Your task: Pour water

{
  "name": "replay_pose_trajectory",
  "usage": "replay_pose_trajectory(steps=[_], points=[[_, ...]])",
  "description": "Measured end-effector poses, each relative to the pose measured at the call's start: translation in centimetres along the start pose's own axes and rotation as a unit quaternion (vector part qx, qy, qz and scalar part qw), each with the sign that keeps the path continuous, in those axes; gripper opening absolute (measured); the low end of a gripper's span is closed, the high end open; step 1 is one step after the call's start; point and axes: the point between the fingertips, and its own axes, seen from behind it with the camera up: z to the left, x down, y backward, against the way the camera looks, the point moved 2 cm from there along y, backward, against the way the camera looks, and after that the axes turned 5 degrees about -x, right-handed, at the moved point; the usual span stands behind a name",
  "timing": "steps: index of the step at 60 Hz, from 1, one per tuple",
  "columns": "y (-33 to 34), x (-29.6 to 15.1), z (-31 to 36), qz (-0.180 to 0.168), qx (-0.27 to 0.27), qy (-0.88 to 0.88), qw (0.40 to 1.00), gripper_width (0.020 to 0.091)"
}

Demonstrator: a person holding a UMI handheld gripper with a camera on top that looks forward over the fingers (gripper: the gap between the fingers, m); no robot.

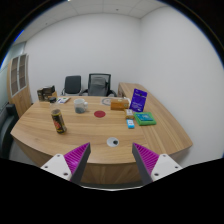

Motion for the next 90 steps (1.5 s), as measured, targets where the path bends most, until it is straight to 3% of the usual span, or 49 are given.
replay_pose_trajectory(steps=[16,28,45,59,64,70,75,83,90], points=[[0.1,2.4,3.1,0.011,-0.027,-0.019,0.999,0.0858],[-1.6,4.3,10.7,0.022,-0.071,-0.012,0.997,0.0857],[-10.9,0.3,23.3,-0.027,-0.110,-0.017,0.993,0.0862],[-23.3,-5.2,29.0,-0.077,-0.077,-0.013,0.994,0.0850],[-26.9,-5.9,30.1,-0.082,-0.070,-0.022,0.994,0.0770],[-29.4,-6.0,29.7,-0.082,-0.046,-0.030,0.995,0.0551],[-30.1,-6.5,29.9,-0.100,-0.041,-0.029,0.994,0.0523],[-30.3,-6.7,29.6,-0.097,-0.025,-0.022,0.995,0.0404],[-29.4,-9.1,27.8,-0.096,0.005,0.005,0.995,0.0402]])
